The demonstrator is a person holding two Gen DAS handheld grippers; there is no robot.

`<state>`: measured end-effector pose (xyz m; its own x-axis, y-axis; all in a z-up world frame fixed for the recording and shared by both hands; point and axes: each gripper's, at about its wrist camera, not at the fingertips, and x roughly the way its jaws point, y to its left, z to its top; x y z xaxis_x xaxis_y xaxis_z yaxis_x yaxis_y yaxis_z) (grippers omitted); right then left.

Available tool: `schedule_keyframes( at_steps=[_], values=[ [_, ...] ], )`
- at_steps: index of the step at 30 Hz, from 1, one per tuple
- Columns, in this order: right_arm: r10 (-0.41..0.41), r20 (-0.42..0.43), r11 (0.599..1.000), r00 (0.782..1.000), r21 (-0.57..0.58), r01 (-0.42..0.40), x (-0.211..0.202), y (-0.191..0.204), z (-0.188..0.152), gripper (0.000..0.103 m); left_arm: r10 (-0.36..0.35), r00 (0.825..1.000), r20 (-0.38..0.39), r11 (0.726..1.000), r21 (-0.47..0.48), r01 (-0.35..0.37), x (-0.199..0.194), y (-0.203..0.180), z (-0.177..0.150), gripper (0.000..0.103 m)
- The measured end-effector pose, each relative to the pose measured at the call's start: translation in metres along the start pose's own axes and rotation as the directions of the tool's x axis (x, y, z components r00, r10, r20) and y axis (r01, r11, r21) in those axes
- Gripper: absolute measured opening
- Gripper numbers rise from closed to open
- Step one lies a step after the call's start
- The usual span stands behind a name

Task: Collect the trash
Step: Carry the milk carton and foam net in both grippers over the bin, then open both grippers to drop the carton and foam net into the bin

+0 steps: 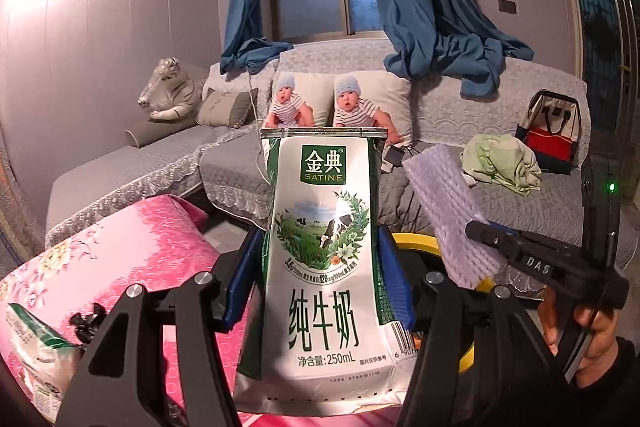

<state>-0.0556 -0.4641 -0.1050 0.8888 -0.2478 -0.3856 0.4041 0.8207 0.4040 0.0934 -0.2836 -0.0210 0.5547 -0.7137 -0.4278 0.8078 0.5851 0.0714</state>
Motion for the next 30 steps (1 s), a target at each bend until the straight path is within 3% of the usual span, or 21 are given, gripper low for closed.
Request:
schedule_keyframes(
  at_steps=[15, 21, 26, 28, 30],
  values=[
    [-0.103, -0.099, 0.993, 0.99, 0.051, 0.108, 0.03, -0.031, -0.023, 0.012, -0.039, 0.994, -0.097, 0.999, -0.034, 0.036, 0.058, -0.02, -0.011, 0.055],
    [-0.156, -0.153, 0.982, 0.976, 0.081, 0.17, 0.039, -0.041, -0.032, 0.012, -0.081, 0.982, -0.172, 0.996, -0.059, 0.071, 0.1, -0.025, -0.023, 0.055],
    [-0.186, -0.202, 0.971, 0.962, 0.11, 0.211, 0.048, -0.049, -0.041, 0.014, -0.11, 0.962, -0.248, 0.988, -0.134, 0.078, 0.128, -0.015, -0.037, 0.056],
    [-0.191, -0.206, 0.968, 0.96, 0.123, 0.219, 0.048, -0.051, -0.041, 0.021, -0.113, 0.958, -0.265, 0.981, -0.182, 0.066, 0.133, -0.005, -0.041, 0.064],
    [-0.21, -0.195, 0.962, 0.958, 0.134, 0.238, 0.045, -0.053, -0.039, 0.035, -0.115, 0.959, -0.259, 0.974, -0.22, 0.058, 0.131, 0.003, -0.043, 0.078]
  ],
)
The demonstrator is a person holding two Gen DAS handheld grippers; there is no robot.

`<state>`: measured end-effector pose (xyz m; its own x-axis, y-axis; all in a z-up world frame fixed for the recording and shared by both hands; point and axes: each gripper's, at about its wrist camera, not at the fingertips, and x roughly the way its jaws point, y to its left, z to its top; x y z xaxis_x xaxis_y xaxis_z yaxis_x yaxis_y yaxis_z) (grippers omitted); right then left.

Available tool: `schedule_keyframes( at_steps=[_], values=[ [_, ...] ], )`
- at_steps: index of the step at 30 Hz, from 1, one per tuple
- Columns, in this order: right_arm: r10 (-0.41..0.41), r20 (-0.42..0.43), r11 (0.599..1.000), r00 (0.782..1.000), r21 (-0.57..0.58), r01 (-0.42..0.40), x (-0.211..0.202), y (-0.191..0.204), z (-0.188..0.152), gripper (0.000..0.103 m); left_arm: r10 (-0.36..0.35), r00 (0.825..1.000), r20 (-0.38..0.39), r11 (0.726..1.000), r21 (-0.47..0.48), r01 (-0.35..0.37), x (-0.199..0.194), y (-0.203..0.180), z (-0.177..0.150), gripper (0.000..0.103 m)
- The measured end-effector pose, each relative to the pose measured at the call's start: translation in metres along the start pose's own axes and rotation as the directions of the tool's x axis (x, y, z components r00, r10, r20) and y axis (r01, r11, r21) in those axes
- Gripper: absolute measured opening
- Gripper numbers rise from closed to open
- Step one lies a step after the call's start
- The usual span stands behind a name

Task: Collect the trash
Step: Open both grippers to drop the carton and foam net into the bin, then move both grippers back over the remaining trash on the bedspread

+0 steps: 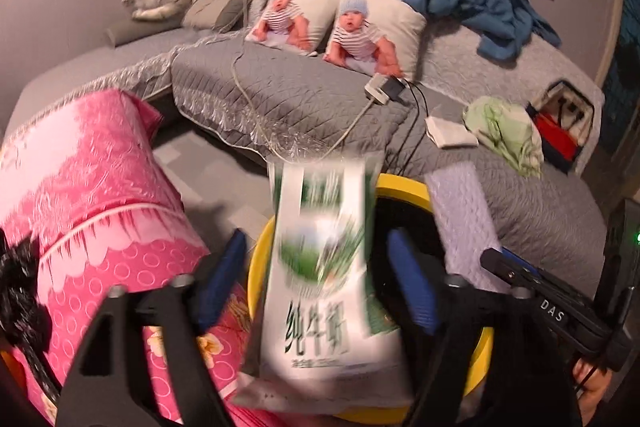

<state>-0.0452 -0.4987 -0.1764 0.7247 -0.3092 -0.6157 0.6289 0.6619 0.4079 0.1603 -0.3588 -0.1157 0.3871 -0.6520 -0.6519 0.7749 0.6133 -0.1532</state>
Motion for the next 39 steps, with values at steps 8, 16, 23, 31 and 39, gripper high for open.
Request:
schedule_keyframes(
  at_steps=[8, 16, 23, 31, 39],
  values=[
    [0.012, 0.109, 1.0, 0.994, 0.003, -0.012, -0.027, 0.003, 0.009, 0.067, 0.029, 0.99, 0.137, 0.99, -0.141, -0.01, -0.038, 0.03, 0.004, 0.093],
    [0.193, 0.257, 0.971, 0.947, -0.189, -0.146, -0.068, 0.053, 0.017, 0.088, 0.141, 0.915, 0.377, 0.964, -0.261, -0.041, -0.146, 0.079, 0.014, 0.095],
    [0.473, 0.07, 0.751, 0.878, -0.552, -0.361, -0.076, 0.171, -0.001, 0.095, 0.398, 0.798, 0.451, 0.896, -0.377, -0.234, -0.267, 0.162, -0.034, 0.095],
    [0.592, -0.362, 0.337, 0.72, -0.7, -0.629, -0.063, 0.325, -0.058, 0.095, 0.758, 0.605, 0.244, 0.605, -0.607, -0.515, -0.382, 0.259, -0.159, 0.095],
    [0.447, -0.581, 0.123, 0.681, -0.714, -0.69, -0.035, 0.482, -0.124, 0.095, 0.762, 0.639, 0.109, 0.511, -0.708, -0.488, -0.402, 0.298, -0.23, 0.095]
  ],
)
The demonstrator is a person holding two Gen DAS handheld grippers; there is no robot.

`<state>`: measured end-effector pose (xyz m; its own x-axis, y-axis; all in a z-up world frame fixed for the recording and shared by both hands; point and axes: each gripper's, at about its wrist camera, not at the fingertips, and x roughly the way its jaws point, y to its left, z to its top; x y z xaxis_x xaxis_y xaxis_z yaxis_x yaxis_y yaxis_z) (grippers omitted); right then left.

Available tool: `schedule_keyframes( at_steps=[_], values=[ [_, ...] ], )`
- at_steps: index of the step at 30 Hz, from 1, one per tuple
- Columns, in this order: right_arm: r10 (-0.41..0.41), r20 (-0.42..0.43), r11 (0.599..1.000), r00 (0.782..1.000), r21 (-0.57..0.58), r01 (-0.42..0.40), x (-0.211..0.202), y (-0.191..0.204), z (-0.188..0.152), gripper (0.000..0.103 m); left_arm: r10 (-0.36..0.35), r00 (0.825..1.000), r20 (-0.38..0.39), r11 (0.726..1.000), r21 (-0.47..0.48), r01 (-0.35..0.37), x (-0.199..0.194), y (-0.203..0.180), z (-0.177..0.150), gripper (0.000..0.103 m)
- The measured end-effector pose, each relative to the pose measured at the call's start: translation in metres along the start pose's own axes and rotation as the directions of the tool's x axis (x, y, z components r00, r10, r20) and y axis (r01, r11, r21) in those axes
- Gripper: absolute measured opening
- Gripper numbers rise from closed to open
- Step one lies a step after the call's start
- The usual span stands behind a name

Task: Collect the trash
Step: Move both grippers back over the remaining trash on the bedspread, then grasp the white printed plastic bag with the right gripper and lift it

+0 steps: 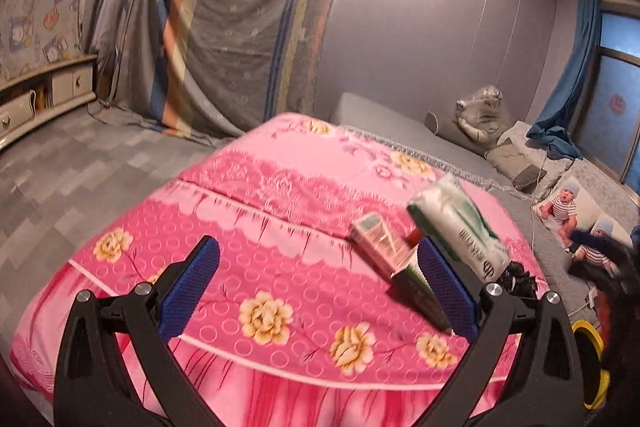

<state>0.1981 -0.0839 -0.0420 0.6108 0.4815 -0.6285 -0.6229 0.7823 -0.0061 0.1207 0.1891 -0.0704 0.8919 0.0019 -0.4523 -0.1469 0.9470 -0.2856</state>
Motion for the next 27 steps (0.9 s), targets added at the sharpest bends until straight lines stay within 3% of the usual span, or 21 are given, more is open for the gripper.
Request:
schedule_keyframes(
  at_steps=[4, 8, 15, 22, 23, 27],
  values=[
    [-0.064, -0.087, 0.997, 0.994, -0.059, 0.059, 0.052, 0.012, 0.032, 0.095, -0.043, 0.999, -0.015, 0.999, 0.017, 0.043, 0.004, -0.005, -0.005, 0.095],
    [-0.124, -0.2, 0.988, 0.972, -0.112, 0.103, 0.101, 0.016, 0.053, 0.095, -0.059, 0.998, -0.027, 0.998, 0.035, 0.06, 0.01, -0.003, -0.012, 0.095],
    [-0.235, -0.311, 0.966, 0.921, -0.18, 0.186, 0.156, 0.016, 0.056, 0.095, -0.068, 0.996, -0.061, 0.997, 0.043, 0.07, 0.023, 0.002, -0.021, 0.095],
    [-0.235, -0.397, 0.972, 0.887, -0.117, 0.205, 0.198, -0.007, 0.048, 0.095, -0.08, 0.993, -0.091, 0.996, 0.032, 0.083, 0.033, 0.005, -0.026, 0.095],
    [-0.228, -0.403, 0.974, 0.886, -0.089, 0.21, 0.201, -0.012, 0.047, 0.092, -0.081, 0.992, -0.095, 0.996, 0.033, 0.084, 0.034, 0.005, -0.026, 0.095],
    [-0.133, -0.416, 0.981, 0.899, 0.071, 0.178, 0.199, -0.03, 0.044, 0.064, -0.08, 0.991, -0.109, 0.995, 0.048, 0.086, 0.037, 0.002, -0.029, 0.095]
  ],
)
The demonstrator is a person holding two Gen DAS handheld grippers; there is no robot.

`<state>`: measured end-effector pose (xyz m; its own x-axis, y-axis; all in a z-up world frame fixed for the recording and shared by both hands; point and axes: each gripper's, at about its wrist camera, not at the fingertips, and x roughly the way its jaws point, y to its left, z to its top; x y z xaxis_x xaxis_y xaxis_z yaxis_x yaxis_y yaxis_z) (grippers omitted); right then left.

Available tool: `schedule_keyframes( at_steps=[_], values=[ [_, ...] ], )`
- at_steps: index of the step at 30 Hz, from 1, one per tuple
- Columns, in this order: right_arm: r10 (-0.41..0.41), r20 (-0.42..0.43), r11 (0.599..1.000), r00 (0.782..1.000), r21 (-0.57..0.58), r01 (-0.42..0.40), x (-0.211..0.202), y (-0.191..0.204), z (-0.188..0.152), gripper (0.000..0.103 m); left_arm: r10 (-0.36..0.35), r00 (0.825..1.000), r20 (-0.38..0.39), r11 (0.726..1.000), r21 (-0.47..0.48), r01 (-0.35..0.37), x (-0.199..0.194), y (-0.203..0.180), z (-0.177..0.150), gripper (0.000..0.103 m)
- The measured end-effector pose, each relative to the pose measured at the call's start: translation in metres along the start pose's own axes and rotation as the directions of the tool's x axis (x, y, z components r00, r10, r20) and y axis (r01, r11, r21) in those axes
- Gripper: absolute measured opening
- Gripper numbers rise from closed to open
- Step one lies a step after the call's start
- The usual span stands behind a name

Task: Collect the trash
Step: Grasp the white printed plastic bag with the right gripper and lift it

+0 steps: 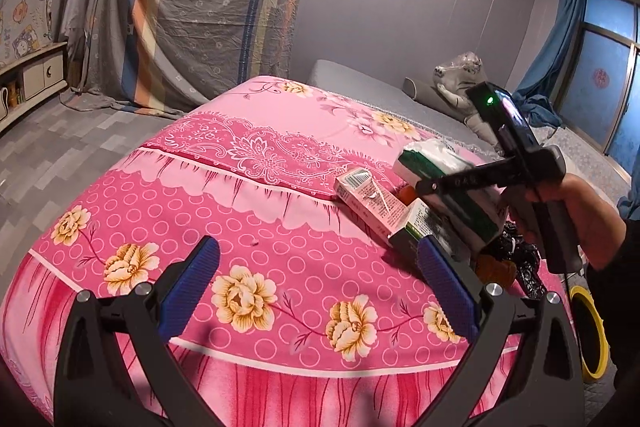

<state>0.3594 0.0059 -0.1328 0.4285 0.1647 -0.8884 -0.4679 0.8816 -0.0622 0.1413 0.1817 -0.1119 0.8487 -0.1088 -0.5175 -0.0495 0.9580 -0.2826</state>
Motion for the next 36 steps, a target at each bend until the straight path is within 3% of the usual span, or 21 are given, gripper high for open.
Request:
schedule_keyframes(
  at_steps=[5, 9, 15, 17, 20, 23, 24, 28, 29, 31, 36],
  values=[
    [0.051, 0.073, 0.997, 0.996, 0.046, -0.054, -0.027, -0.009, -0.007, 0.043, -0.003, 1.0, -0.005, 1.0, 0.03, 0.003, 0.001, -0.009, 0.001, 0.095],
    [0.133, 0.162, 0.989, 0.978, 0.049, -0.143, -0.069, -0.017, -0.014, 0.042, -0.02, 1.0, -0.003, 0.996, 0.092, 0.02, -0.001, -0.028, 0.004, 0.095],
    [0.232, 0.331, 0.96, 0.915, 0.073, -0.27, -0.145, -0.046, -0.044, 0.042, -0.127, 0.99, -0.066, 0.959, 0.245, 0.139, 0.005, -0.073, 0.005, 0.095],
    [0.245, 0.389, 0.95, 0.888, 0.088, -0.301, -0.172, -0.06, -0.067, 0.042, -0.197, 0.975, -0.104, 0.922, 0.318, 0.22, 0.008, -0.094, 0.003, 0.095],
    [0.244, 0.454, 0.94, 0.857, 0.107, -0.325, -0.199, -0.076, -0.103, 0.042, -0.302, 0.941, -0.152, 0.845, 0.415, 0.338, 0.013, -0.123, 0.001, 0.095],
    [0.247, 0.504, 0.926, 0.828, 0.129, -0.355, -0.219, -0.088, -0.141, 0.042, -0.408, 0.886, -0.221, 0.733, 0.499, 0.462, 0.022, -0.152, -0.004, 0.094],
    [0.241, 0.515, 0.925, 0.823, 0.136, -0.356, -0.224, -0.091, -0.151, 0.042, -0.423, 0.876, -0.232, 0.713, 0.511, 0.48, 0.025, -0.157, -0.004, 0.094],
    [0.235, 0.55, 0.912, 0.801, 0.16, -0.377, -0.238, -0.101, -0.19, 0.043, -0.493, 0.801, -0.339, 0.59, 0.547, 0.594, 0.045, -0.182, -0.005, 0.094],
    [0.228, 0.556, 0.912, 0.799, 0.165, -0.375, -0.241, -0.103, -0.199, 0.043, -0.493, 0.792, -0.361, 0.568, 0.556, 0.607, 0.051, -0.187, -0.006, 0.092],
    [0.226, 0.565, 0.909, 0.793, 0.171, -0.381, -0.244, -0.106, -0.211, 0.043, -0.479, 0.785, -0.394, 0.538, 0.575, 0.617, 0.061, -0.196, -0.009, 0.084],
    [0.225, 0.584, 0.894, 0.78, 0.195, -0.404, -0.239, -0.115, -0.226, 0.043, -0.436, 0.783, -0.443, 0.538, 0.569, 0.621, 0.086, -0.208, -0.015, 0.078]
  ],
)
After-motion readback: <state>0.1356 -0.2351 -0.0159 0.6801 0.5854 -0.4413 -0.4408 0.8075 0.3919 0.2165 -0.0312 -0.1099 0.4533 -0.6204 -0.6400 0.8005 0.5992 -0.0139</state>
